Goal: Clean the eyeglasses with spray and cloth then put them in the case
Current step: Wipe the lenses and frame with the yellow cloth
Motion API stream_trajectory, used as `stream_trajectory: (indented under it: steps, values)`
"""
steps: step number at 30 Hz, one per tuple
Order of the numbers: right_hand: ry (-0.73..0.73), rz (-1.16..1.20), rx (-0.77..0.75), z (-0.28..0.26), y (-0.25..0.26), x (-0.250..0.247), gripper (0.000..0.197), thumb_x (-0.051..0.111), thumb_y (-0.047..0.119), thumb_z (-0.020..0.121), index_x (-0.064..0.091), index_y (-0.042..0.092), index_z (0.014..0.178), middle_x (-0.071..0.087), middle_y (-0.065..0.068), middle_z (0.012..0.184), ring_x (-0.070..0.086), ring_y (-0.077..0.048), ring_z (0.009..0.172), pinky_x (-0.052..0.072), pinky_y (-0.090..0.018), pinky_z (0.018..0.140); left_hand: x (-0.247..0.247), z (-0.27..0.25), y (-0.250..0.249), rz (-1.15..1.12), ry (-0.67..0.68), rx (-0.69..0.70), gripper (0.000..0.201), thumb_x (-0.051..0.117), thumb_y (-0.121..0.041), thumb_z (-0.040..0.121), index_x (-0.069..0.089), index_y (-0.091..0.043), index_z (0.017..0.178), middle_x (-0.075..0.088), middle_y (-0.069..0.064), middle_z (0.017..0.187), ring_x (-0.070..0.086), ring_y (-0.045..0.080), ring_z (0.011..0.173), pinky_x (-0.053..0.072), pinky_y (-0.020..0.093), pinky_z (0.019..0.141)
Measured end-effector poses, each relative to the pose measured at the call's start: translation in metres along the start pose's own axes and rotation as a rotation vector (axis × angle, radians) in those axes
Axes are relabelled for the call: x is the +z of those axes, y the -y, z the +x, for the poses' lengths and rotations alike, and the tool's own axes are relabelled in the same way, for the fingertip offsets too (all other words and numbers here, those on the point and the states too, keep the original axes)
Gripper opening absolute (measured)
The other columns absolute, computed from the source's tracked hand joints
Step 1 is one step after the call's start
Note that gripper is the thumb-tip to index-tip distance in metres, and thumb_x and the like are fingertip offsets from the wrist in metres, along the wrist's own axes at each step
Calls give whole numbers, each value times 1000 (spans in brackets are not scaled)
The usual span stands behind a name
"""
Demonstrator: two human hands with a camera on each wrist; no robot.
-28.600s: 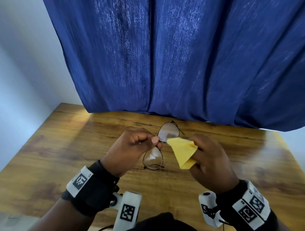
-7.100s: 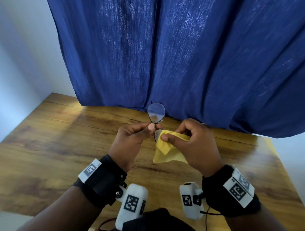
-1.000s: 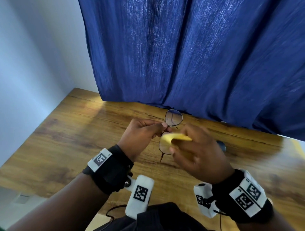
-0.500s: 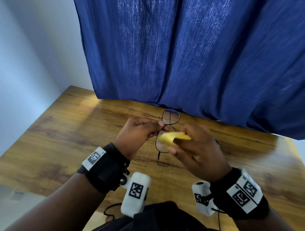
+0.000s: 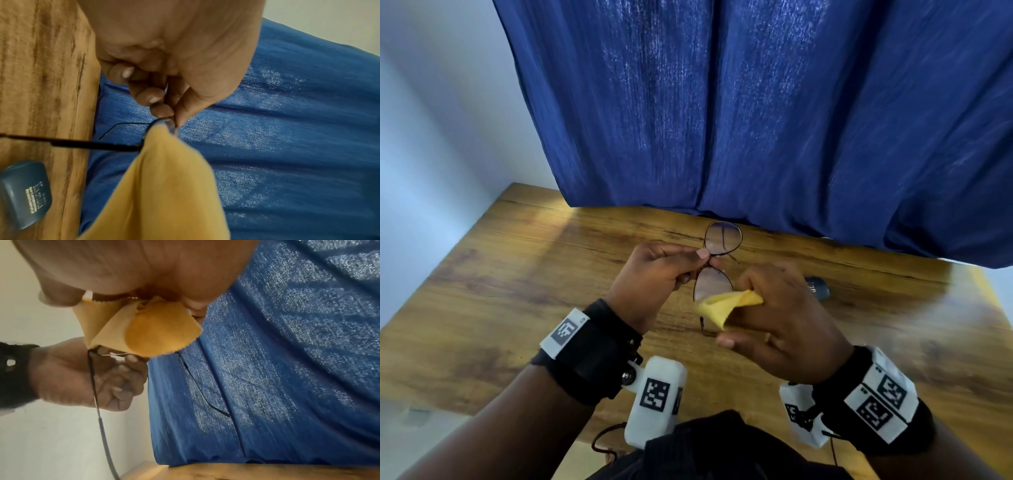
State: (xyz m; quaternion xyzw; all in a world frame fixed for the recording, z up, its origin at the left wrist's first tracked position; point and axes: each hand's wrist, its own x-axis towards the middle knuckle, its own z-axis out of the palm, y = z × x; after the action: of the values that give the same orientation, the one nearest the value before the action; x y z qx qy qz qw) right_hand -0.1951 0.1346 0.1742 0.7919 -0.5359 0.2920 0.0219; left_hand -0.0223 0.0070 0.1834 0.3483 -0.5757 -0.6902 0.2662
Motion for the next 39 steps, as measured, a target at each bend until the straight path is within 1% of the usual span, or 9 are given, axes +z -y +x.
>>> stream_trajectory:
  steps: [6,10,14,17,22,29,33,36,39]
  values:
    - [-120,-23,110,2,-9,-4,31,42,54,102,56,28,90,37,13,94,35,-1,88,29,-33,80,0,1,-1,-13,17,15,21,60,-10,100,78,-3,92,62,-13,55,43,1,54,37,13,54]
    - [-21,-59,-4,8,3,4,28,45,58,100,59,33,102,54,2,90,50,-11,86,39,-41,82,-4,1,0,-39,35,-4,22,61,-10,100,78,-6,87,67,-12,59,47,1,55,39,13,54]
    - [-116,-38,67,2,3,1,28,46,55,101,58,32,91,55,1,88,49,-10,84,40,-42,82,-16,2,-1,-46,39,13,21,59,-8,100,78,1,94,71,-12,61,48,-2,54,39,9,52]
    - [-110,-83,131,9,8,8,29,43,55,102,58,31,98,55,1,92,47,-9,89,41,-42,82,-22,5,3,-43,51,17,21,61,-9,99,79,0,93,73,-9,66,49,-1,55,41,10,53]
    - [-47,-68,32,11,15,19,28,55,52,97,73,31,91,56,3,91,51,-9,87,39,-40,86,-30,8,3,-37,76,16,20,62,-11,99,80,-3,92,74,-8,69,51,0,58,42,11,55]
    - [-345,-91,300,12,-2,3,51,48,39,104,72,6,75,50,0,84,44,-10,77,41,-40,66,-21,12,8,54,133,55,20,64,-13,98,82,-11,91,82,1,89,69,4,78,49,14,69]
    - [-261,-192,358,23,-15,-3,36,51,39,104,71,17,85,41,9,90,40,-5,80,42,-46,69,-5,11,9,88,198,102,18,66,-13,96,82,-9,91,82,5,91,76,14,88,56,22,80]
    - [-168,-240,270,17,-11,-3,30,53,44,101,78,27,100,51,7,92,47,-7,83,37,-40,83,-1,12,10,101,201,136,18,66,-14,96,82,-7,98,82,9,98,77,28,99,59,38,91]
    - [-166,-289,223,-1,-13,-13,36,53,46,98,80,25,87,58,3,91,51,-12,84,34,-41,86,0,10,10,101,174,135,17,67,-16,95,83,-10,95,83,6,97,77,23,100,57,37,90]
